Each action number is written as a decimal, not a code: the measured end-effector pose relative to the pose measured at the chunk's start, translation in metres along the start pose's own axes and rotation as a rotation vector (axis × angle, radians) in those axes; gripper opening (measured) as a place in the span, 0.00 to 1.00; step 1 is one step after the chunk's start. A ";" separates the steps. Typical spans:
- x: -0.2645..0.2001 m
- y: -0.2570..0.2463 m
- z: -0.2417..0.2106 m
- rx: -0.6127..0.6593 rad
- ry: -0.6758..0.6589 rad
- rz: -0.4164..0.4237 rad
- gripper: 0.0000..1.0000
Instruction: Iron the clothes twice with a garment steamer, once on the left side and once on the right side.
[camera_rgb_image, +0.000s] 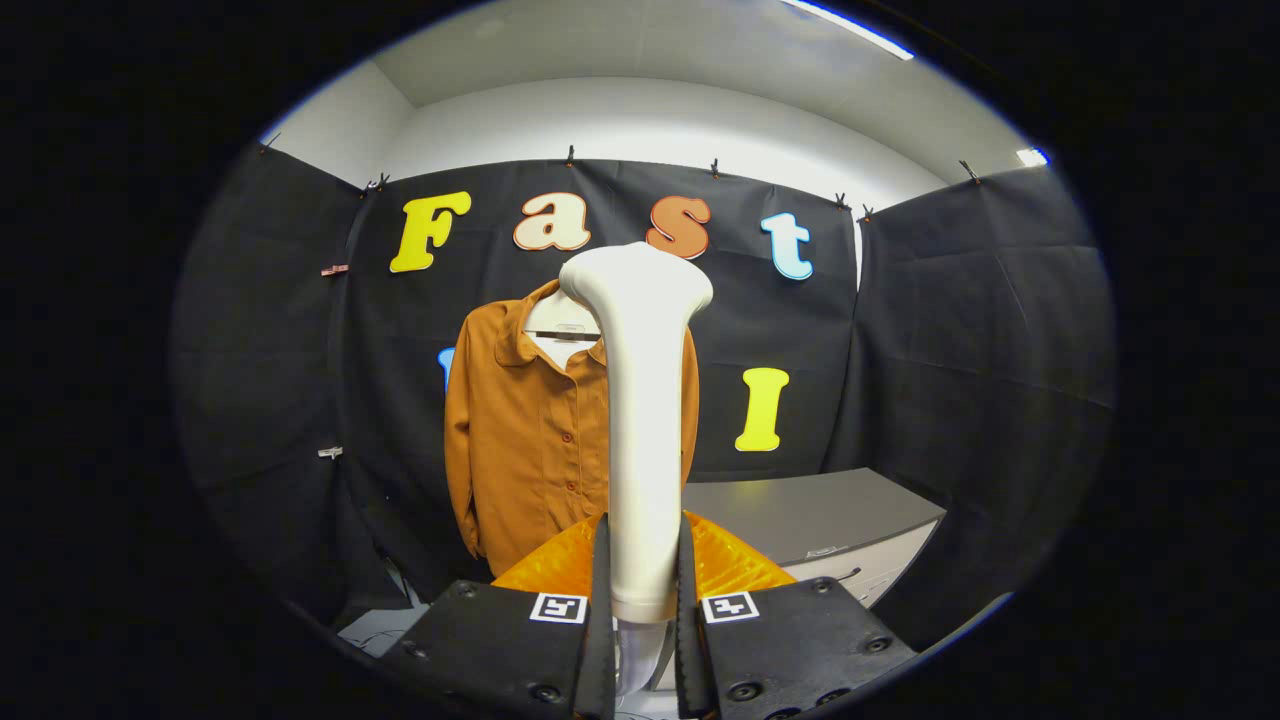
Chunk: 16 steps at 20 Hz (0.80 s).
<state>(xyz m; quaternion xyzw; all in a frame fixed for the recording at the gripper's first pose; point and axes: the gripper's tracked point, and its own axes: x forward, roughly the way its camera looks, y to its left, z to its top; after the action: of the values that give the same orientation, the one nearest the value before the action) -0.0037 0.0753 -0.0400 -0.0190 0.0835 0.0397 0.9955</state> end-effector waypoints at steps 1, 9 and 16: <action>-0.002 0.000 0.000 -0.004 0.001 0.001 0.27; -0.011 0.000 0.017 0.012 -0.032 0.001 0.27; -0.014 0.000 0.019 0.016 -0.034 -0.005 0.27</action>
<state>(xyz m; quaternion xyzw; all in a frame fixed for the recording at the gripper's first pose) -0.0145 0.0754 -0.0185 -0.0104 0.0666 0.0369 0.9970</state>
